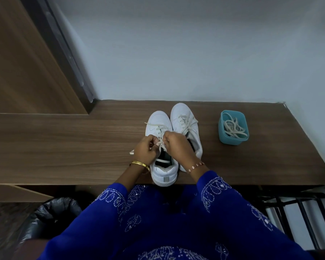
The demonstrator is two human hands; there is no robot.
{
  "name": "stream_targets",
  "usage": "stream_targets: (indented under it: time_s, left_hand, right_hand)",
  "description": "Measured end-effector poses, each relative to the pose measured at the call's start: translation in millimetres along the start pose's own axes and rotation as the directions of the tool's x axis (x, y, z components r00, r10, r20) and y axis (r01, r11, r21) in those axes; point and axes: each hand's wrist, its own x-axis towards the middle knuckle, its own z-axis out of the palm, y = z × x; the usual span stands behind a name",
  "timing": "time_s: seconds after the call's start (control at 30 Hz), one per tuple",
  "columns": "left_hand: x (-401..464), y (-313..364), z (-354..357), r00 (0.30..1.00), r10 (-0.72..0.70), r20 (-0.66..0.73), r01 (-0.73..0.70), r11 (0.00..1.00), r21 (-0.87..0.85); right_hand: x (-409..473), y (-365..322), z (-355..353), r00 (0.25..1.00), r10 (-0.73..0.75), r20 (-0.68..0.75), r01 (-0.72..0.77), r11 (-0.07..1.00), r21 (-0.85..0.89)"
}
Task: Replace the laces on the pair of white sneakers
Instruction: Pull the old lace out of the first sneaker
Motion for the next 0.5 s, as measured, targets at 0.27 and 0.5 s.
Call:
stream_targets:
  time_s: [0.27,0.5]
  left_hand:
    - [5.6,-7.7,2.2,0.975,-0.22,0.017,0.219,0.956,-0.193]
    - [6.1,5.7,2.2,0.976,-0.215,-0.03,0.211,0.972,-0.1]
  right_hand:
    - [-4.5,5.3,4.1,0.985,0.163,-0.056,-0.151,0.974,0.168]
    - [-1.6,5.4,1.5,0.996,0.069,0.058,-0.075,0.991,0.114]
